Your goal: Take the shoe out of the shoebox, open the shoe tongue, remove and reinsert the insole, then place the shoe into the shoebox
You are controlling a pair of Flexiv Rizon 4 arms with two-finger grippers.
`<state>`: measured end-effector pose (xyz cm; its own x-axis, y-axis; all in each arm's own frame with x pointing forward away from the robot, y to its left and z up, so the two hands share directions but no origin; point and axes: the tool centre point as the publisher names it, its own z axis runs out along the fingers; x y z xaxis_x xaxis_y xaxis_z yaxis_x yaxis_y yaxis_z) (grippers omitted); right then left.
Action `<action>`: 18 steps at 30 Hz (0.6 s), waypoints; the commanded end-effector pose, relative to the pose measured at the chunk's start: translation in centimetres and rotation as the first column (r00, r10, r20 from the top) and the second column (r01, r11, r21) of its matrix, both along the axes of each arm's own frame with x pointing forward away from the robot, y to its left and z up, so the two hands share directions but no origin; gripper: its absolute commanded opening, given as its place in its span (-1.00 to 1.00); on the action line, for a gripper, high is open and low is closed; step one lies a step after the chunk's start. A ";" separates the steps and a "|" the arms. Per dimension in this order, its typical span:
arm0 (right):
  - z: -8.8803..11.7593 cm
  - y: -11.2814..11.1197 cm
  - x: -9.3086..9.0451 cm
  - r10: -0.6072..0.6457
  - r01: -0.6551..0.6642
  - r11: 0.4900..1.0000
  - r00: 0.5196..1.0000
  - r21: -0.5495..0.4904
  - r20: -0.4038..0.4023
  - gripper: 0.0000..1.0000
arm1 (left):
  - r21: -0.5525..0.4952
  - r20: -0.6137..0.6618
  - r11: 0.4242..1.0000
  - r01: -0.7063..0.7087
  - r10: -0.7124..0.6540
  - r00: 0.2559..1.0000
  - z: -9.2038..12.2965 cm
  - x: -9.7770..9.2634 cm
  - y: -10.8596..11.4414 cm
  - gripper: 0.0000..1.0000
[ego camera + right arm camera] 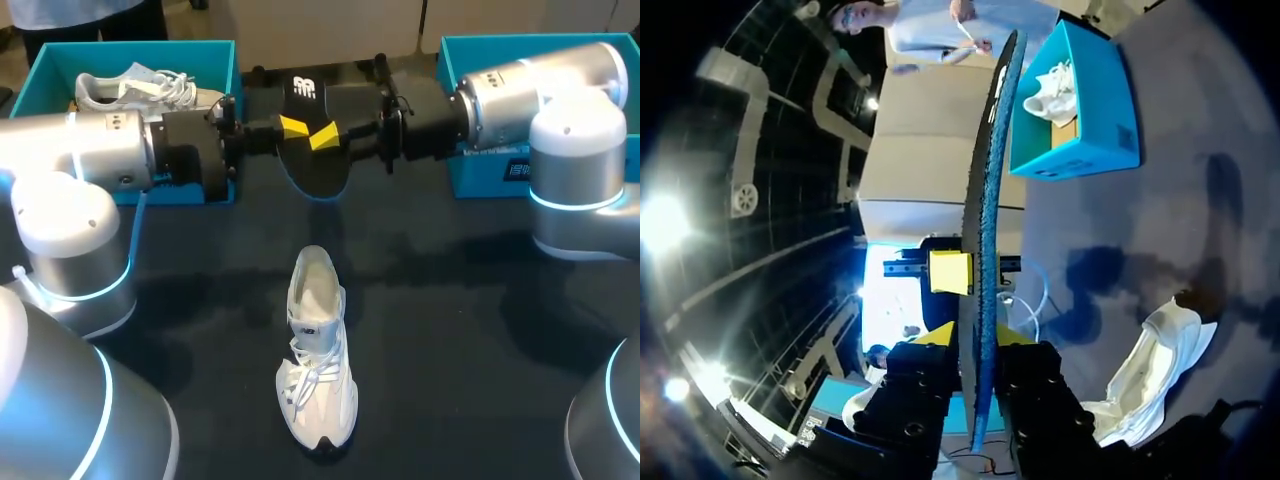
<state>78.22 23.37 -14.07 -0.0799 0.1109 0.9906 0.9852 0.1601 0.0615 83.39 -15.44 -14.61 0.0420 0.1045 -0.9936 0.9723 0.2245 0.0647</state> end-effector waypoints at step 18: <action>-0.3 -0.4 0.1 -0.015 0.014 0.999 1.000 0.037 0.015 -1.00 | 0.004 0.008 0.999 0.050 -0.051 0.999 -0.2 -0.8 -0.3 0.80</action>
<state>78.30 22.99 -14.23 -0.0916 0.0790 0.9927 0.9855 0.1499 0.0791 82.58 -15.87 -14.83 0.0545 0.1000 -0.9935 0.9806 0.1822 0.0721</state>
